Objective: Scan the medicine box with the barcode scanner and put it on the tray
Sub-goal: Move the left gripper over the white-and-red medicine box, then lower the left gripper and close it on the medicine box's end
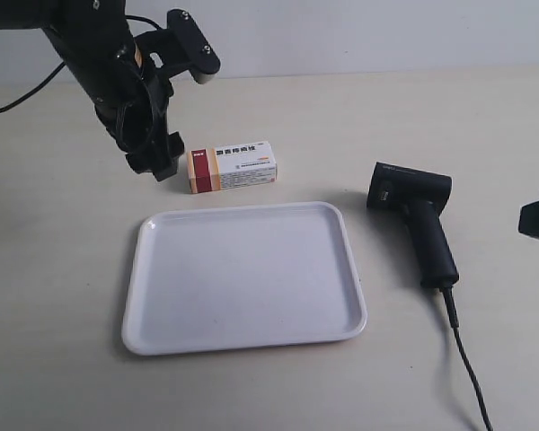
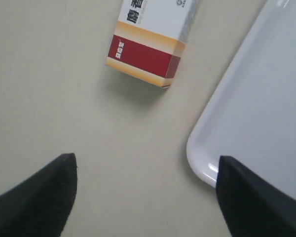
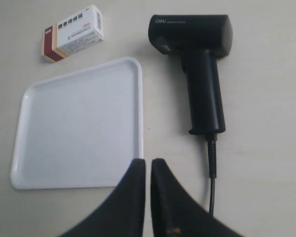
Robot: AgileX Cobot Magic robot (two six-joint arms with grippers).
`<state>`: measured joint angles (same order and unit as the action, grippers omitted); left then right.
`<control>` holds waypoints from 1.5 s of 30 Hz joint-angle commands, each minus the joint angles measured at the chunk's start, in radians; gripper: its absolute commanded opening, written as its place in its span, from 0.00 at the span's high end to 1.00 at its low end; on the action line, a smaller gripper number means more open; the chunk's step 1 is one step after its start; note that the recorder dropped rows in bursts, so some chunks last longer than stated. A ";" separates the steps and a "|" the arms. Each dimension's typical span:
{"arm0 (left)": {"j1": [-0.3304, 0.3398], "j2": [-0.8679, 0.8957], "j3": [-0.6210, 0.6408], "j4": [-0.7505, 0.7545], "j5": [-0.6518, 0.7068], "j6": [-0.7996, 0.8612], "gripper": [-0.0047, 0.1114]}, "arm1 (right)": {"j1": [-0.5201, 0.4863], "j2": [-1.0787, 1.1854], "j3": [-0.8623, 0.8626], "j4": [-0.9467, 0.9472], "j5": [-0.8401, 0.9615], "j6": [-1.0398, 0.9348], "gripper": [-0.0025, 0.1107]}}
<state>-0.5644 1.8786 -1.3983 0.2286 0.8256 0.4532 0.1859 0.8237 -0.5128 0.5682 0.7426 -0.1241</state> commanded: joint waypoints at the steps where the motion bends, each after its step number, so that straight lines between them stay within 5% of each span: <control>1: -0.005 0.012 -0.009 -0.013 -0.033 0.050 0.31 | 0.000 0.024 -0.007 0.011 0.009 -0.014 0.89; 8: -0.005 0.002 -0.009 -0.004 -0.015 0.038 0.32 | 0.000 0.029 -0.007 0.036 0.010 -0.014 0.89; 16: -0.005 -0.004 -0.009 -0.062 0.078 -0.164 0.32 | 0.000 0.029 -0.007 0.036 0.010 -0.014 0.89; 21: 0.000 0.007 -0.023 -0.062 0.086 0.034 0.32 | 0.000 0.029 -0.007 0.036 0.010 -0.014 0.89; 30: 0.039 0.126 -0.245 -0.199 0.192 0.262 0.32 | 0.000 0.029 -0.007 0.036 0.010 -0.014 0.89; 38: 0.056 0.372 -0.573 -0.199 0.288 0.339 0.32 | 0.000 0.029 -0.007 0.036 0.022 -0.014 0.89; 45: 0.056 0.477 -0.647 -0.229 0.251 0.399 0.32 | 0.000 0.029 -0.007 0.034 0.031 -0.014 0.89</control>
<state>-0.5102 2.3366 -2.0376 0.0200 1.0890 0.8365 0.1859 0.8511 -0.5128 0.6032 0.7663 -0.1278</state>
